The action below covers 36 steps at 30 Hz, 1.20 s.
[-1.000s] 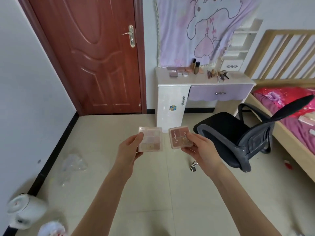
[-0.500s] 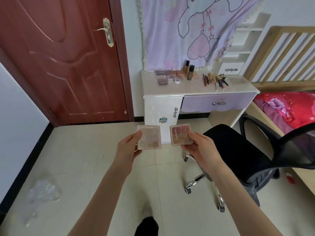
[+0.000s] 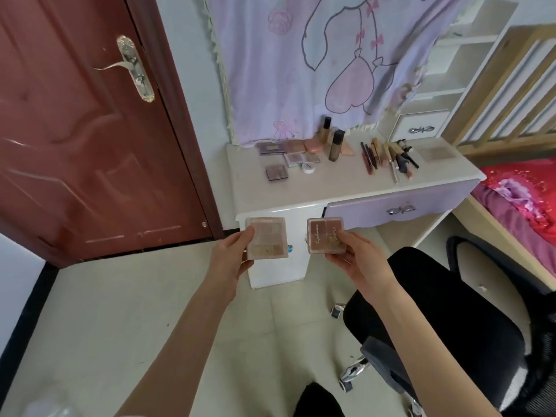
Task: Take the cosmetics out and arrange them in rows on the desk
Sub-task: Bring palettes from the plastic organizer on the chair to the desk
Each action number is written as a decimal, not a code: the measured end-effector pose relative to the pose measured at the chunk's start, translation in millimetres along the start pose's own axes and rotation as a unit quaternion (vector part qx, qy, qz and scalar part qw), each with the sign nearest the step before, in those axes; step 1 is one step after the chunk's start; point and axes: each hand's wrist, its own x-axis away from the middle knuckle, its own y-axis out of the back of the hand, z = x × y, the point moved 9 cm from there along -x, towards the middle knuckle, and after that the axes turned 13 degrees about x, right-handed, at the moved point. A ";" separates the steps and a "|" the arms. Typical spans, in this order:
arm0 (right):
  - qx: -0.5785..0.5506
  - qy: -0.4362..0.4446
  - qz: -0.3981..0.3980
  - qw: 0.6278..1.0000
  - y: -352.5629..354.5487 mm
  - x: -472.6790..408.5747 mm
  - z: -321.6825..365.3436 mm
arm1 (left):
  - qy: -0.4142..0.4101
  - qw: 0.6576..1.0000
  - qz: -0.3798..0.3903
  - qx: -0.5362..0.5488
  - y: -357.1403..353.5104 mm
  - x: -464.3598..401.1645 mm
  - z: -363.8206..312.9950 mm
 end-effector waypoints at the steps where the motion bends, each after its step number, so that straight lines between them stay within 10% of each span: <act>1: 0.000 -0.006 -0.001 1.000 1.8 -17.4 3.3 | 0.005 1.000 -0.002 -0.003 -6.4 -16.8 0.1; 17: 0.157 -0.083 -0.049 0.983 47.2 -326.5 39.0 | 0.042 0.988 -0.101 -0.111 -112.5 -275.8 23.2; 36: 0.341 -0.153 -0.011 0.927 43.5 -467.4 4.5 | 0.055 0.949 -0.108 -0.292 -129.7 -395.3 52.5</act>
